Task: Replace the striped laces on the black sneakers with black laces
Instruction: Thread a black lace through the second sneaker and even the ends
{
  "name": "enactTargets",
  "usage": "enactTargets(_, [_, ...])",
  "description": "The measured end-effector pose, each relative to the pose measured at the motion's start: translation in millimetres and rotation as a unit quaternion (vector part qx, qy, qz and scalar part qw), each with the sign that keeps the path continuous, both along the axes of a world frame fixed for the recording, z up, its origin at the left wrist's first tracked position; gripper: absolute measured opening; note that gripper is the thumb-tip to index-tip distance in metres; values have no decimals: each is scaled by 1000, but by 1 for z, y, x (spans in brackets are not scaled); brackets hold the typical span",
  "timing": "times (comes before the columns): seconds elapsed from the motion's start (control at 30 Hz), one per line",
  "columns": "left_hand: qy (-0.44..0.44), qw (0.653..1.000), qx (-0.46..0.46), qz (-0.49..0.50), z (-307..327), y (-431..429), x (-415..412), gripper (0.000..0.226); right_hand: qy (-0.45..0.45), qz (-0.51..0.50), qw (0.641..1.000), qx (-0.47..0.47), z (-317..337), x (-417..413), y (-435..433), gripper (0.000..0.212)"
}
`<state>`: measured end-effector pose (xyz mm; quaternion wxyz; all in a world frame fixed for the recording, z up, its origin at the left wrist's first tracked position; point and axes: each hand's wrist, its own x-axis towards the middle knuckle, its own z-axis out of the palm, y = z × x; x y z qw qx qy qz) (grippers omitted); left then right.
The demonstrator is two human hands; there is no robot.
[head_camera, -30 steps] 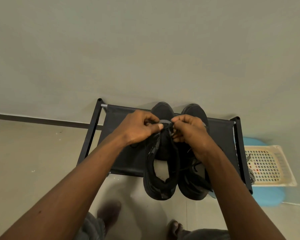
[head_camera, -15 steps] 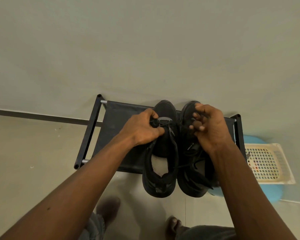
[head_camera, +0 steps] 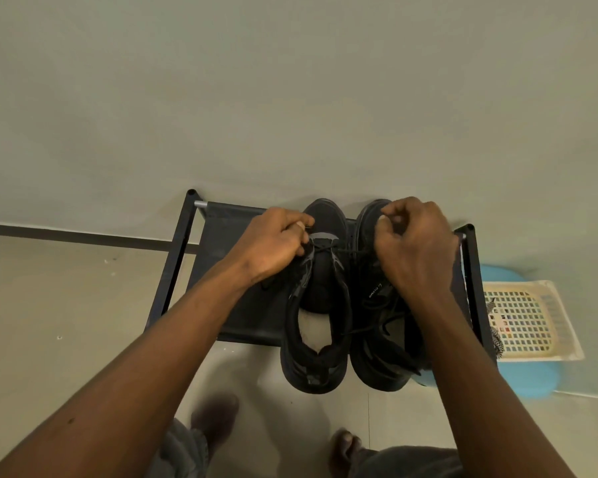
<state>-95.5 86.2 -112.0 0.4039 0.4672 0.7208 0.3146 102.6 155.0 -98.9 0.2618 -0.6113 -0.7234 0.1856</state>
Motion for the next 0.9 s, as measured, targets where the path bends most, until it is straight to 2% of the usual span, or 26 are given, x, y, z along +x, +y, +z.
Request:
enactTargets(0.07, [-38, 999, 28, -11, -2, -1, 3, 30, 45, 56, 993, -88, 2, -6, -3, 11])
enactTargets(0.13, [-47, 997, 52, -11, -3, -2, 7, 23, 85, 105, 959, -248, 1, -11, -5, 17])
enactTargets(0.2, [-33, 997, 73, -7, -4, -2, 12, 12, 62, 144, 930, -332, -3, -12, -8, 31])
enactTargets(0.27, [17, 996, 81, -22, -7, -2, 13, 8, -5, 167, 932, -321, -8, -12, -10, 39])
enactTargets(0.33, [49, 995, 72, -47, -9, -3, 14, 9, -24, 164, 940, -298, -9, -9, -9, 31])
enactTargets(0.5, [71, 993, 61, -74, -10, -4, 18, 18, -1, 142, 942, -303, -4, 1, -4, 11])
enactTargets(0.73, [148, 984, 82, -61, -16, -3, 30, 10, 61, 100, 942, -313, -10, 4, -3, 10])
enactTargets(0.83, [213, 969, 95, -86, -16, -2, 33, 4, 87, 79, 937, -328, -11, 4, -3, 10])
enactTargets(0.9, [263, 954, 102, -107, -18, -3, 36, 7, 101, 70, 934, -335, -12, 3, -3, 10])
